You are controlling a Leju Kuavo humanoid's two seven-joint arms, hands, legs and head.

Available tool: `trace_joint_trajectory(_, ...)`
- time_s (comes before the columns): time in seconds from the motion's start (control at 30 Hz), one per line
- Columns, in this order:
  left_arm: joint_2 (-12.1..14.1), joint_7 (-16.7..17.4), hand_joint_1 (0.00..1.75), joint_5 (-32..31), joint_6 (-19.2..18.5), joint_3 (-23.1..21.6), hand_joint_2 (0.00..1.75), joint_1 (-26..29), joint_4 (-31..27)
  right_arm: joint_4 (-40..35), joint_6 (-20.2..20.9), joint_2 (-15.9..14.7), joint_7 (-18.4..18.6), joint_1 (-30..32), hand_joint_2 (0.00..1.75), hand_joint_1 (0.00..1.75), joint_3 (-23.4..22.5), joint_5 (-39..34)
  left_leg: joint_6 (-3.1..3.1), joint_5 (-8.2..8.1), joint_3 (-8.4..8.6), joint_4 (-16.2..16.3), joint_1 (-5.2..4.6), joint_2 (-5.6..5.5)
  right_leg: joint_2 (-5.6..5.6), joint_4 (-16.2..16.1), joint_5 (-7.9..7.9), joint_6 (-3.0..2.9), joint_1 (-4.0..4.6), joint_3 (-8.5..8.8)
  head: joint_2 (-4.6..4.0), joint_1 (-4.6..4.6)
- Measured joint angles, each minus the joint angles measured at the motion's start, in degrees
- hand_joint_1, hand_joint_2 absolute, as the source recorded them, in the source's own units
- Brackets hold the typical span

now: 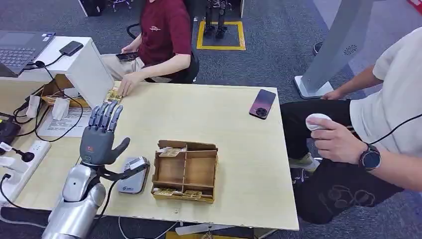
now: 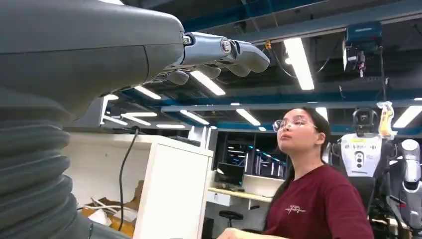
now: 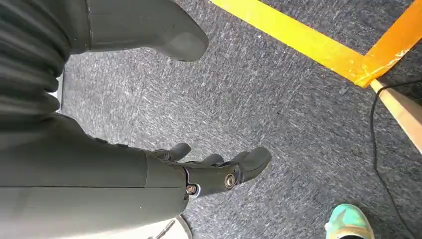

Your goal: Pass the card to the sensor for recognition and then transmit it.

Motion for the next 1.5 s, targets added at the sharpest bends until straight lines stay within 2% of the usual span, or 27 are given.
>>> trace_joint_trajectory(0.33, 0.8, 2.6, 0.0, -1.6, 0.0, 3.2, 1.75, 0.1, 1.4, 0.0, -0.3, 0.7, -0.6, -0.1, 1.75, 0.0, 0.0, 1.0, 0.0, 0.0, 0.0, 0.0, 0.01, 0.0, 0.0, 0.0, 0.0, 0.0, 0.01, -0.01, 0.0, 0.0)
trace_joint_trajectory(0.6, 0.5, 1.7, 0.0, -2.8, 0.0, 7.2, 1.75, 0.1, 2.8, 0.0, -0.3, 0.9, -0.7, -0.3, 1.75, 0.0, 0.0, 1.8, 0.0, 0.0, 0.0, 0.0, 0.0, 0.0, 0.01, 0.0, 0.0, 0.0, 0.0, -0.01, 0.0, -0.02)
trace_joint_trajectory(0.93, 0.0, 1.7, 0.0, -2.7, 0.0, 8.2, 1.75, 0.1, 2.8, 0.0, -0.4, 1.0, -0.7, -0.3, 1.75, 0.0, -0.7, 2.1, 0.0, 0.0, 0.0, 0.0, 0.0, 0.0, 0.0, 0.0, 0.0, 0.0, 0.0, -0.02, 0.0, 0.0)
trace_joint_trajectory(0.97, 0.0, 1.7, 0.05, -2.7, 0.0, 8.3, 1.75, 0.1, 2.8, 0.0, -0.4, 1.0, -0.7, -0.3, 1.75, 0.0, -0.8, 2.1, 0.0, 0.0, 0.0, 0.0, 0.0, 0.0, 0.0, 0.0, 0.0, 0.0, 0.0, -0.02, 0.0, 0.0)
trace_joint_trajectory(1.0, -0.1, 1.7, 1.75, -2.6, 0.0, 8.3, 1.75, 0.1, 2.9, 0.0, -0.4, 1.0, -0.7, -0.3, 1.75, 0.0, -0.9, 2.1, 0.0, 0.0, 0.0, 0.0, 0.0, 0.0, 0.01, 0.0, 0.0, 0.0, 0.0, -0.02, 0.0, 0.0)
trace_joint_trajectory(1.5, -0.2, -0.8, 1.75, 3.1, 0.1, 8.4, 1.75, 0.0, 4.2, 0.0, -1.3, 1.1, -0.7, -0.4, 1.75, 0.0, -1.4, 3.2, 0.0, 0.0, 0.0, 0.0, 0.0, 0.0, 0.01, 0.0, 0.0, 0.0, 0.0, -0.02, 0.0, 0.0)
